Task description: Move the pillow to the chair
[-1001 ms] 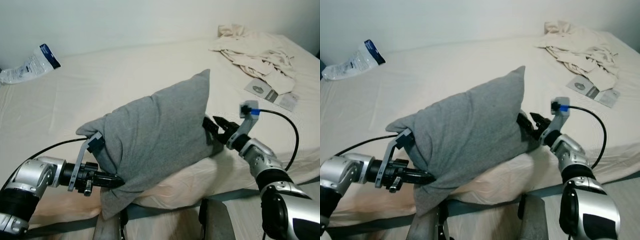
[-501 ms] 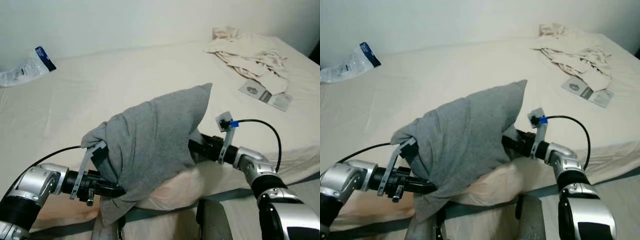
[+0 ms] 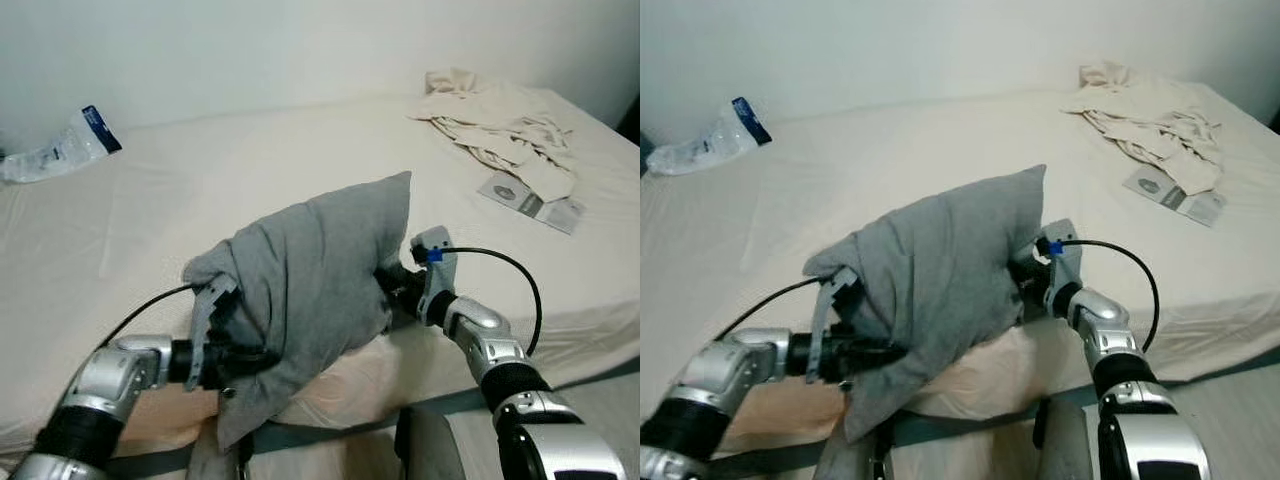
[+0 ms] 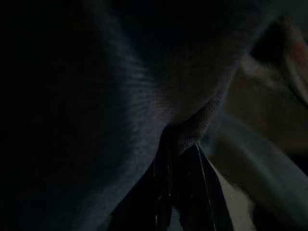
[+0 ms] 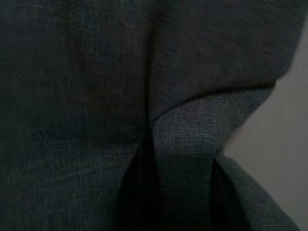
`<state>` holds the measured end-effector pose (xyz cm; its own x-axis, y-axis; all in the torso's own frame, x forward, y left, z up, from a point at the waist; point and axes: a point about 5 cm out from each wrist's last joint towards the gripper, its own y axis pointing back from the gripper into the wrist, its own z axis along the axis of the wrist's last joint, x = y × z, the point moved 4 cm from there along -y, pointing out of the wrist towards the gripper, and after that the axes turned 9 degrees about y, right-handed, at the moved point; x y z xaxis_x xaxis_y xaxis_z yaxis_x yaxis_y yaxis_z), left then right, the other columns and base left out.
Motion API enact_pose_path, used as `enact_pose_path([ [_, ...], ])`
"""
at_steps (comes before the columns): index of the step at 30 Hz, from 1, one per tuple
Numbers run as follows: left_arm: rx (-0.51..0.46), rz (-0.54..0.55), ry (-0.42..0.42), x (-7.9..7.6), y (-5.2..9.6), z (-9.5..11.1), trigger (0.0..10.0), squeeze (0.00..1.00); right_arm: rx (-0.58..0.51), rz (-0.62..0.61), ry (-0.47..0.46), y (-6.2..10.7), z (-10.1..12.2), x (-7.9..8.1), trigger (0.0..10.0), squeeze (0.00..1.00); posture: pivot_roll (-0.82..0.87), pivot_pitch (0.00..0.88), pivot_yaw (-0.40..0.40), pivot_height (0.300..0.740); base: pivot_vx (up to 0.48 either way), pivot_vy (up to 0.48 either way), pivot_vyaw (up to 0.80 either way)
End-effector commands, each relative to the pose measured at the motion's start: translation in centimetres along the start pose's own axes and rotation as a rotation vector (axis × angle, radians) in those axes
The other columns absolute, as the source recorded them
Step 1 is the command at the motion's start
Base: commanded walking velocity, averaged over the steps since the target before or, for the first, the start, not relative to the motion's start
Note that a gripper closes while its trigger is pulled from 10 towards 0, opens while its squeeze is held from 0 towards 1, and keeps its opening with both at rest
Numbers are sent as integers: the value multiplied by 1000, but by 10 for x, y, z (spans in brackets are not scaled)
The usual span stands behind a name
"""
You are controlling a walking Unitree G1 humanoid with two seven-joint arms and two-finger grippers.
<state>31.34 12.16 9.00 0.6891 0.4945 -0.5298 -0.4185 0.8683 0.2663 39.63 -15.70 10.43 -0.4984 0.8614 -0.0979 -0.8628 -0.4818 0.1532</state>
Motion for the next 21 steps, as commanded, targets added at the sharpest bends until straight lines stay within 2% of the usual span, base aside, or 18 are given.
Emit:
enact_pose_path([
  [1,-60,31,-11,-1,-14,9,0,0,1,36,-32,-5,-8,19,0,0,86,117,-3,541,0,0,0],
  [5,-293,109,68,2,-12,38,0,0,-95,-5,-67,-7,8,21,0,0,78,105,-8,541,0,0,0],
  [9,-479,198,119,6,-8,60,0,0,-160,-18,-118,-9,24,23,0,0,77,94,-15,541,0,0,0],
  [11,-517,220,132,7,-8,63,0,0,-172,-22,-116,-10,27,24,0,0,77,94,-15,541,0,0,0],
  [12,-564,267,135,8,-7,68,0,0,-196,-25,-101,-10,34,26,0,0,78,92,-16,541,0,0,0],
  [13,-564,267,135,8,-7,68,0,0,-196,-25,-101,-10,34,26,0,0,78,92,-16,541,0,0,0],
  [14,-685,372,160,9,-5,78,0,0,-261,-37,-86,-11,50,30,0,0,81,87,-16,541,0,0,0],
  [15,-732,397,190,8,-4,81,0,0,-285,-42,-86,-11,56,32,0,0,82,86,-16,541,0,0,0],
  [16,-732,397,190,8,-4,81,0,0,-285,-42,-86,-11,56,32,0,0,82,86,-16,541,0,0,0],
  [17,-813,445,272,10,-1,82,0,78,-326,-67,-95,-11,65,33,0,0,79,83,-14,541,0,0,0],
  [18,-814,445,315,10,-3,80,0,200,-335,-71,-94,-12,67,35,0,0,77,81,-14,541,0,0,0],
  [19,-814,445,315,10,-3,80,0,200,-335,-71,-94,-12,67,35,0,0,77,81,-14,541,0,0,0],
  [20,-784,442,314,5,-10,76,0,125,-336,-68,-81,-13,68,41,0,0,78,76,-14,541,0,0,0],
  [21,-765,455,284,1,-14,75,0,8,-330,-61,-67,-14,67,46,0,0,78,76,-14,541,0,0,0],
])
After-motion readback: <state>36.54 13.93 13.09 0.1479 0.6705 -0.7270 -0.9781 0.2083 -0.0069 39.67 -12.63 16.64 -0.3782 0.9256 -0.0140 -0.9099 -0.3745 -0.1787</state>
